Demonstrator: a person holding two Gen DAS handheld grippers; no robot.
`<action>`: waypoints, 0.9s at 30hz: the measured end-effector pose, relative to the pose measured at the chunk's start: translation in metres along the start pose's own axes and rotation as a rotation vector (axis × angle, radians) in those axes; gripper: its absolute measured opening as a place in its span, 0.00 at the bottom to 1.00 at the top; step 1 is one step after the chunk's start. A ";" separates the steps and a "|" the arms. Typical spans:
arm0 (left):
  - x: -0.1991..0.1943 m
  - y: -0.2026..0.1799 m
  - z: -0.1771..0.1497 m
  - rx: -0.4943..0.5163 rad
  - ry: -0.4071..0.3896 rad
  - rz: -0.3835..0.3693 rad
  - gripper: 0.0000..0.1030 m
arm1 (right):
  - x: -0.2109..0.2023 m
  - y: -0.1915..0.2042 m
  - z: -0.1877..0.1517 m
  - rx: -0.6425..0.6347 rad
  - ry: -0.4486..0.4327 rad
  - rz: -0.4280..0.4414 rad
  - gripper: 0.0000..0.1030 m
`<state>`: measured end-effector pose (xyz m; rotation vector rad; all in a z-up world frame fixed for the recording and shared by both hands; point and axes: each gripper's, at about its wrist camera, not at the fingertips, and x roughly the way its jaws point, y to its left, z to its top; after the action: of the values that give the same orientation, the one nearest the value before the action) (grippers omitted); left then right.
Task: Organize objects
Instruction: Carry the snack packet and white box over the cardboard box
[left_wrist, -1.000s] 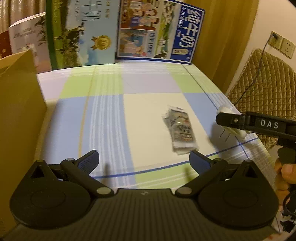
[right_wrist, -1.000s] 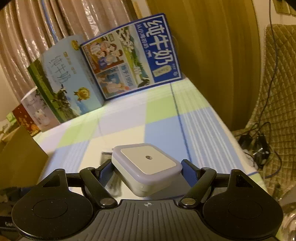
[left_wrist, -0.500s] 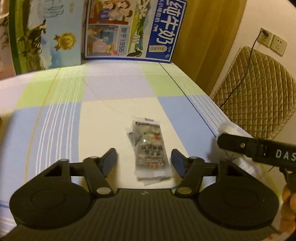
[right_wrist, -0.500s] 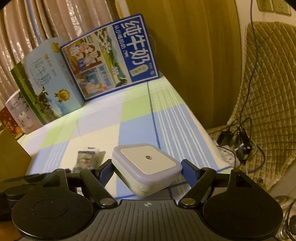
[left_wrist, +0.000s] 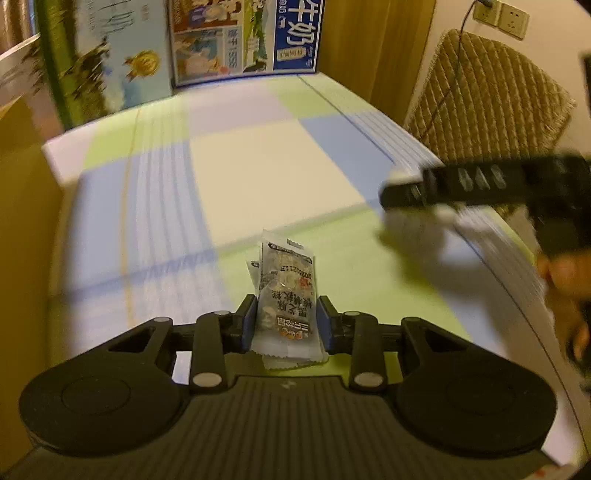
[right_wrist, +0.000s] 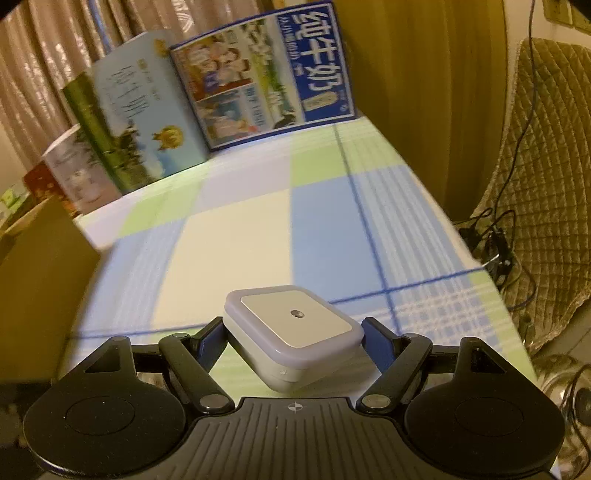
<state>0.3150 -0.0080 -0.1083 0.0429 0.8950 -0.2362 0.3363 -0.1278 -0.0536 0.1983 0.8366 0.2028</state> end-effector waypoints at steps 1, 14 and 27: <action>-0.009 0.000 -0.009 -0.005 0.002 0.001 0.28 | -0.006 0.004 -0.002 0.006 0.002 0.006 0.73; -0.031 0.005 -0.032 -0.009 -0.067 -0.014 0.43 | -0.045 0.040 -0.032 -0.068 0.018 -0.017 0.73; -0.006 -0.007 -0.027 0.060 -0.023 0.032 0.31 | -0.032 0.038 -0.027 -0.057 0.025 -0.007 0.73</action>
<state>0.2885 -0.0103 -0.1201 0.1099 0.8640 -0.2335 0.2917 -0.0968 -0.0391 0.1401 0.8547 0.2226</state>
